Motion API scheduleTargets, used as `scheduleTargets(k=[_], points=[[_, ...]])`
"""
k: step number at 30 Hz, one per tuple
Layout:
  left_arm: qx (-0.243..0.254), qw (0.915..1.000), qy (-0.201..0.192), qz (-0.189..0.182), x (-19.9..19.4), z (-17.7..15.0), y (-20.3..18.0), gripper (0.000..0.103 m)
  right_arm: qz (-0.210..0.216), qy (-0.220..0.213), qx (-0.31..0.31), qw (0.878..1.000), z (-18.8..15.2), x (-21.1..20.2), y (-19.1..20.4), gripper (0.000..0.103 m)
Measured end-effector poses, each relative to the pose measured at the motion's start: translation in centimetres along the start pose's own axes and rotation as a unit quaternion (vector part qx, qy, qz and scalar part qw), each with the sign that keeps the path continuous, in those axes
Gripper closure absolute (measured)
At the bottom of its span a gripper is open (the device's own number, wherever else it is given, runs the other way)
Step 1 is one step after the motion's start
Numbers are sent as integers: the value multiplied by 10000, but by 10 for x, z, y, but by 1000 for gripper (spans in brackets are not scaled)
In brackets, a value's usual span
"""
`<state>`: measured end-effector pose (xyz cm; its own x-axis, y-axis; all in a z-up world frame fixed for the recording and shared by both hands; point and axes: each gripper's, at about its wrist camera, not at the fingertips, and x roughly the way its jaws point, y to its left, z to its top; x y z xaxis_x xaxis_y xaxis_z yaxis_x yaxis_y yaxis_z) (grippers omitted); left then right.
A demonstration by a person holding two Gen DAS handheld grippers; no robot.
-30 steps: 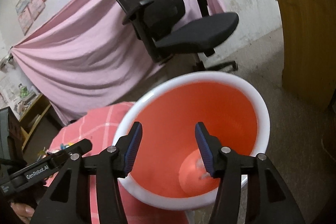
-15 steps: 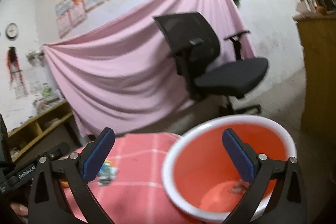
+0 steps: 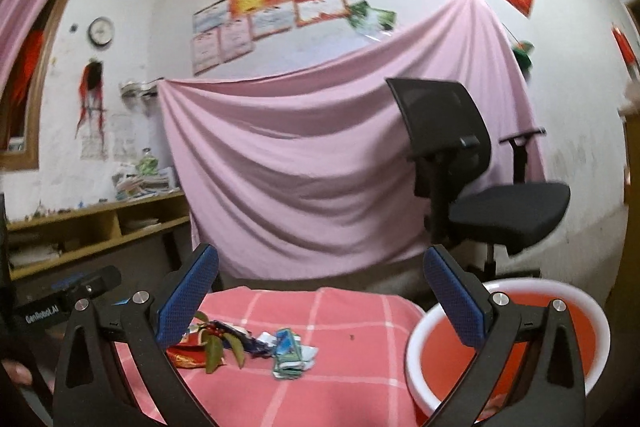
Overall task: Collect trash
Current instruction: 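Move both grippers back toward the table items, then grasp the red can with the left gripper while the right gripper grasps the green carton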
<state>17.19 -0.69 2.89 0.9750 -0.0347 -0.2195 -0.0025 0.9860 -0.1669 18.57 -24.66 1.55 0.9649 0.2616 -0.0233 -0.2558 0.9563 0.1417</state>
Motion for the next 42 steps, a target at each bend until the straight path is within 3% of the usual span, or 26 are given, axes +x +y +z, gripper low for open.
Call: scheduleTargets(k=[6,12,17,24,30,38,42], points=[[29,9998,-99,168,-12,-12,22,1,57,48,-619,9981,-11,4,31,0],[-153,9996,228,52,-3,-18,31,1,57,295,-1044,9941,-24,12,49,0],[-120,9978,648,40,13,-16,33,1,-100,557,-990,9935,-27,21,45,0],[-52,9915,1300,-78,43,-19,32,3,-143,1716,-597,9832,-40,64,27,1],[-200,9824,1824,-364,63,-28,33,3,-17,2489,-495,9673,-52,86,25,13],[-576,9671,2421,-522,85,-34,41,30,192,3231,-332,9456,-66,109,19,27],[-678,9606,2619,-638,90,-36,41,32,373,3594,-69,9324,-75,119,14,31]])
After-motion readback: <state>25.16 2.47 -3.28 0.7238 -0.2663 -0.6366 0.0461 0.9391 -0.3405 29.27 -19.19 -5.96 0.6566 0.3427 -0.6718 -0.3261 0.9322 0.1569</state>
